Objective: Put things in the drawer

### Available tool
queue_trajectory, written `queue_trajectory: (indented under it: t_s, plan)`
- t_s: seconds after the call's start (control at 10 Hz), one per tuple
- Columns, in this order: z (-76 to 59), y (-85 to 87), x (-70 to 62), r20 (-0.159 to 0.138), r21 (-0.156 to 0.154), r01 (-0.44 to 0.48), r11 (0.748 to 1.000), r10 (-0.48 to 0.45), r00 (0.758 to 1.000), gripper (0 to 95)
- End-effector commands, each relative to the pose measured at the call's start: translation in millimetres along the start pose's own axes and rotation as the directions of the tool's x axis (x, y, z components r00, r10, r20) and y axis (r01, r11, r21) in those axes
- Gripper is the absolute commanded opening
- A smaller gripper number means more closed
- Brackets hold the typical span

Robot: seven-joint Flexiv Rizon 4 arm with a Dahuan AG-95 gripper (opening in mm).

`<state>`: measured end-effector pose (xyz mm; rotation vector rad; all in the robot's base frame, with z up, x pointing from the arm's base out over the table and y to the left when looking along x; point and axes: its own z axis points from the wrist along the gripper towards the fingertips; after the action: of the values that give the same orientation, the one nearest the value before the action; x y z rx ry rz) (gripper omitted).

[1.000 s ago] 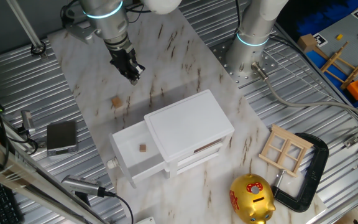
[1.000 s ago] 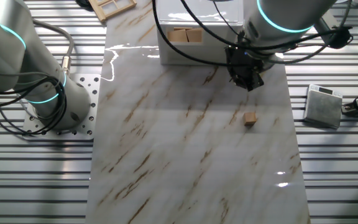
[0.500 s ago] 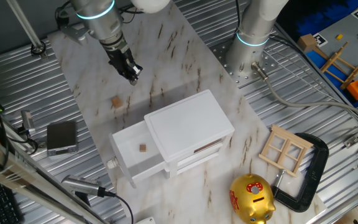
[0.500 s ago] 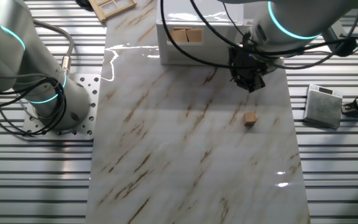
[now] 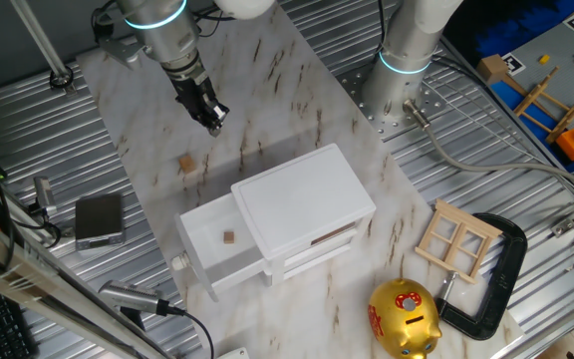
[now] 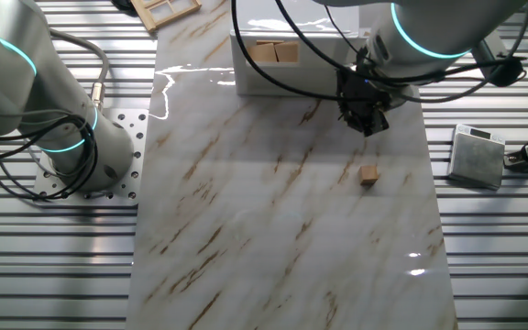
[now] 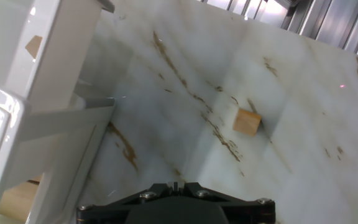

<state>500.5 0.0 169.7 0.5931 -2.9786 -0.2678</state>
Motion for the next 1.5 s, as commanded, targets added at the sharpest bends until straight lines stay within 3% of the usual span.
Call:
queue_trajectory:
  t_s: [0.1, 1.5]
  plan:
    - [-0.2, 0.3, 0.6, 0.001, 0.001, -0.004, 1.000, 0.004, 1.000, 0.0]
    - [-0.2, 0.3, 0.6, 0.000, 0.001, -0.050, 0.999, 0.050, 0.999, 0.0]
